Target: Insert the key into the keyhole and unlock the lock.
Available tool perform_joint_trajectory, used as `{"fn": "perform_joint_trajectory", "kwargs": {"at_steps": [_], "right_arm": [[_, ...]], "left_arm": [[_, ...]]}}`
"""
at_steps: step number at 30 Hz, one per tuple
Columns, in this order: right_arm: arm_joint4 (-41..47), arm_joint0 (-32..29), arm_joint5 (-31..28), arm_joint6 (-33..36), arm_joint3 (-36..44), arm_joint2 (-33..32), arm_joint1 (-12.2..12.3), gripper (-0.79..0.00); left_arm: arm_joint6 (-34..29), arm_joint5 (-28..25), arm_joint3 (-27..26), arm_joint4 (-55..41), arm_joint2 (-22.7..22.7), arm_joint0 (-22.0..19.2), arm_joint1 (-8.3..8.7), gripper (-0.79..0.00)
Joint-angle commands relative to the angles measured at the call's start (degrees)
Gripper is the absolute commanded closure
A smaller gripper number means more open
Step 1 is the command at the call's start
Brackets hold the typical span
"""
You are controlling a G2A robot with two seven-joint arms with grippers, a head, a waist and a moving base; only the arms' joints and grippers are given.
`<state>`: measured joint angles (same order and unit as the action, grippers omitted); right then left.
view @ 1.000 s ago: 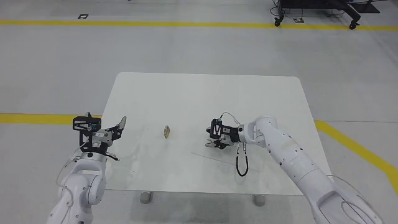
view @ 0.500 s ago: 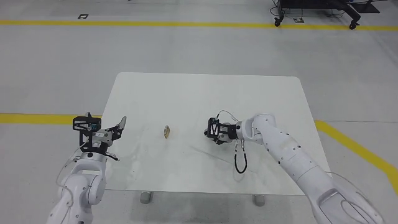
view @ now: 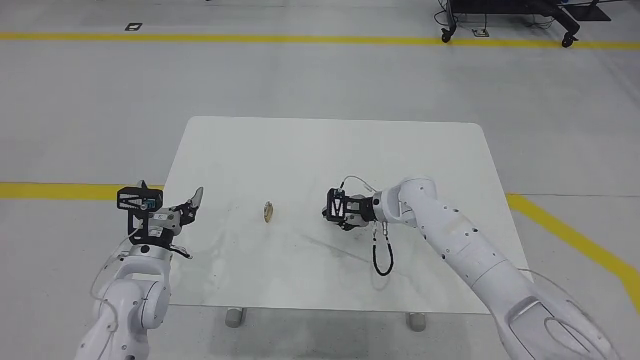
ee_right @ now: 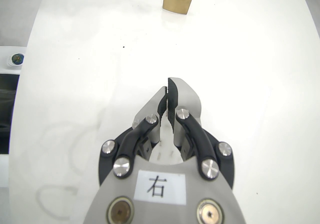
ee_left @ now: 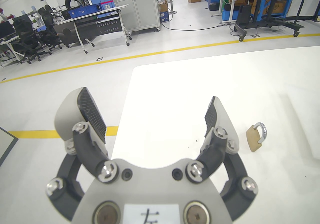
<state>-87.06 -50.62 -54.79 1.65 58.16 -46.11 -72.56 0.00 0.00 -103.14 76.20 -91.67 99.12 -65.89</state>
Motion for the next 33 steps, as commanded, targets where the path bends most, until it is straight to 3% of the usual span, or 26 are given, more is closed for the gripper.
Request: {"fn": "perform_joint_trajectory", "kwargs": {"at_steps": [1, 4, 6, 12, 16, 25, 33], "right_arm": [[0.0, -0.3, 0.7, -0.2, 0.3, 0.0, 0.0, 0.000], [-0.7, -1.1, 1.2, -2.5, 1.3, -0.1, 0.2, 0.000], [-1.7, -1.0, 0.6, -4.0, 1.2, -0.2, 0.5, 0.000], [-4.2, -0.4, -0.6, -8.7, 0.7, -0.5, 1.1, 0.000], [-6.2, -0.3, -1.6, -12.9, -0.3, -0.3, 1.6, 0.000], [-9.3, 0.7, -2.9, -22.0, -3.4, 0.7, 2.1, 0.000], [-11.9, 1.4, -2.5, -29.2, -5.3, 1.2, 2.8, 0.000]], "left_arm": [[0.4, -1.1, -1.0, -0.4, 0.1, 0.3, -0.01, -0.785], [-1.6, -7.2, -4.1, -0.6, 0.9, 1.8, 0.19, -0.785], [-4.5, -14.0, -6.4, -3.6, 1.2, 2.4, 0.43, -0.785], [-14.5, -28.1, -10.1, -4.8, 2.9, 0.1, 1.26, -0.785], [-18.4, -27.3, -10.4, 0.7, 7.5, -2.8, 1.15, -0.785], [-22.1, -23.5, -4.5, 8.9, 19.9, -10.3, -0.01, -0.785], [-25.3, -22.2, 0.6, 10.2, 26.4, -15.7, -1.09, -0.785]]}}
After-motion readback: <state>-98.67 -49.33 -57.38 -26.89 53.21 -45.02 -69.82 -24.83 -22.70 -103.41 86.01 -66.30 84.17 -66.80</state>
